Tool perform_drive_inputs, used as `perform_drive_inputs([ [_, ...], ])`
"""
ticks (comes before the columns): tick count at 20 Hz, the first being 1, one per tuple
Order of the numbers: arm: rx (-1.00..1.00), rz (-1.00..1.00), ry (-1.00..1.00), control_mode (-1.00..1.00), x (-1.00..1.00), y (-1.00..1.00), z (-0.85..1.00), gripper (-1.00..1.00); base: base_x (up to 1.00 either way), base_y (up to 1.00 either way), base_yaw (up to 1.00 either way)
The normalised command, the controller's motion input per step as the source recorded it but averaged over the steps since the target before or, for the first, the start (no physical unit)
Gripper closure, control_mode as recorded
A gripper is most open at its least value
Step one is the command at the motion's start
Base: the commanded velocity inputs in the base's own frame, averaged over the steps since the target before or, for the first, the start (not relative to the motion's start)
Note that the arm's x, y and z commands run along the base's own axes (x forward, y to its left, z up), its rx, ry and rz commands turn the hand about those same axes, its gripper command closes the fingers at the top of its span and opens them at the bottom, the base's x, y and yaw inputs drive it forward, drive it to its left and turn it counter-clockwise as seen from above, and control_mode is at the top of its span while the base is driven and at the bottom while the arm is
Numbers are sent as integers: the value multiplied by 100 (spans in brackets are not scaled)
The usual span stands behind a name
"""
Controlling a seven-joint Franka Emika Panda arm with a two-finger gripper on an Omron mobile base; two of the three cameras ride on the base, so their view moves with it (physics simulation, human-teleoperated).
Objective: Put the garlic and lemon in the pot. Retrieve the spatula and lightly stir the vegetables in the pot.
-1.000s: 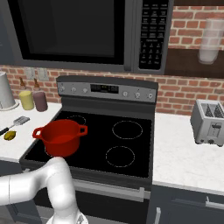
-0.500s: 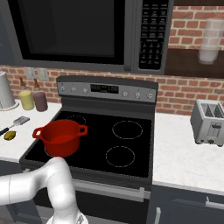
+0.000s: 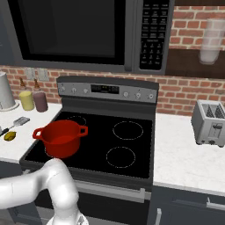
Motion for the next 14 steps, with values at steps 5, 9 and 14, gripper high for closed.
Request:
perform_drive_inputs([
  [5, -19, 13, -11, -100, -15, -99, 96, 100, 0, 0, 0],
  [9, -11, 15, -6, -100, -2, -100, 83, 100, 0, 0, 0],
  [14, -1, 15, 0, -100, 0, -100, 63, 100, 0, 0, 0],
])
